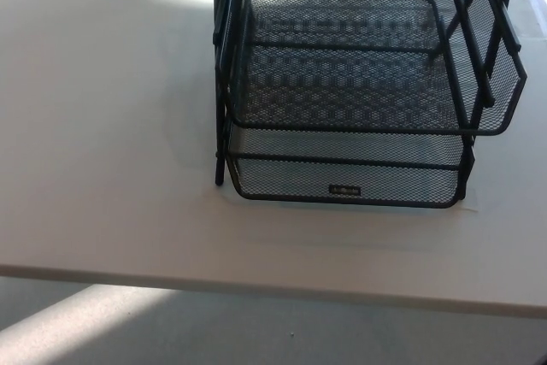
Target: A balck drawer is kept on the middle of the table and the robot uses its right hand to push it back away from the robot
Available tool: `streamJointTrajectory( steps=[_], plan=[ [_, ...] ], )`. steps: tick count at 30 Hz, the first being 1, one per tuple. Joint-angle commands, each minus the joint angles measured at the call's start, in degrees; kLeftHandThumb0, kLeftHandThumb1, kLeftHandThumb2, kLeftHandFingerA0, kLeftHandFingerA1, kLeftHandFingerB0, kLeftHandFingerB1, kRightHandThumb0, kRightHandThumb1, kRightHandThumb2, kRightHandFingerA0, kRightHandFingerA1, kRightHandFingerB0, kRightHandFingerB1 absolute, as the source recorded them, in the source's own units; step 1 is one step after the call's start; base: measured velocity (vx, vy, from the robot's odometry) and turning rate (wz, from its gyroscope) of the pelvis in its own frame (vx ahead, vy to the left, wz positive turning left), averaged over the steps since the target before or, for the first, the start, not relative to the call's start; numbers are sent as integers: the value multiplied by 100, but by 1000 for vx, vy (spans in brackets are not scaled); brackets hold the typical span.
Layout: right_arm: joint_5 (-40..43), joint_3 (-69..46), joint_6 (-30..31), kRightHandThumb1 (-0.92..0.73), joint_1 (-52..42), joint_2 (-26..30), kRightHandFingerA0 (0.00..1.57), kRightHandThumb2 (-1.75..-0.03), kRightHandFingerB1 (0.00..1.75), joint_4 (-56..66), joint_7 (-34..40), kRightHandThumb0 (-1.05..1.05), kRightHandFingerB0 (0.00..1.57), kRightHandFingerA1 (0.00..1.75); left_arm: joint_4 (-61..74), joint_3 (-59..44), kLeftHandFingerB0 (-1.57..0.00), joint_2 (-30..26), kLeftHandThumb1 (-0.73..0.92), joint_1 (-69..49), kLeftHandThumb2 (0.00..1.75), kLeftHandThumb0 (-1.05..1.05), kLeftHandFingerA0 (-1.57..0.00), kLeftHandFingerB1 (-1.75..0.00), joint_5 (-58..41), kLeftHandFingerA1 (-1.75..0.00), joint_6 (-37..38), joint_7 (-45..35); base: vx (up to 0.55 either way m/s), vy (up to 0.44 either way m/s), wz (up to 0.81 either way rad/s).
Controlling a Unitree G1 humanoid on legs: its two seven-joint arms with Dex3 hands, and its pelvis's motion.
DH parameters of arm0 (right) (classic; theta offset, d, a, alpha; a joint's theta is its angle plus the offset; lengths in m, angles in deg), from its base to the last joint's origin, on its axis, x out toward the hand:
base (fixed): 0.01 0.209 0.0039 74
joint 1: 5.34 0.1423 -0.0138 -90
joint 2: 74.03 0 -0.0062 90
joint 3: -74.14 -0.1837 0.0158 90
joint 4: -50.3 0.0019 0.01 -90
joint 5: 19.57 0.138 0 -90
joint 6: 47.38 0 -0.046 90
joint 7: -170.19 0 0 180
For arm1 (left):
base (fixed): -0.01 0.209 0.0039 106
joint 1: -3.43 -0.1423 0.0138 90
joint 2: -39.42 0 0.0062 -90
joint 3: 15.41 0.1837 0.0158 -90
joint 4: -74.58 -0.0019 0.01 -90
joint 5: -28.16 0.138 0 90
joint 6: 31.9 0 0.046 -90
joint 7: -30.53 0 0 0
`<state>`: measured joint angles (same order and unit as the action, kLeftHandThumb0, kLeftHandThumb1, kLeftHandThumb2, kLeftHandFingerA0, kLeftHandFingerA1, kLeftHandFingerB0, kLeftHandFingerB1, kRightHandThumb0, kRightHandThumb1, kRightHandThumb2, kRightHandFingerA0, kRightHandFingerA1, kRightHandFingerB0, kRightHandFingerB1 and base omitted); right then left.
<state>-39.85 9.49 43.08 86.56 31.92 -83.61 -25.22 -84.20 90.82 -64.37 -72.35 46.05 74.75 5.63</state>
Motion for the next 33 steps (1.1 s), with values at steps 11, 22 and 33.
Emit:
streamJointTrajectory(
  steps=[11,22,33],
  plan=[
    [-372,56,-356,-75,219,-43,49,-63,36,-518,189,-52,42,40,-85,-37,-32,-132,72,-9,63,-56,-45,-32,50,-37,72,-6,0,0,0],
    [-453,45,-394,-73,288,-83,47,-63,35,-675,168,-54,38,39,-64,-32,-32,-144,72,-21,63,-56,-46,-32,61,-38,96,-3,0,0,0],
    [-411,-83,-435,-76,307,-133,51,-63,36,-757,59,-51,42,39,-52,-12,-31,-142,72,-10,63,-56,-45,-32,87,-37,38,22,0,0,0]
  ],
)
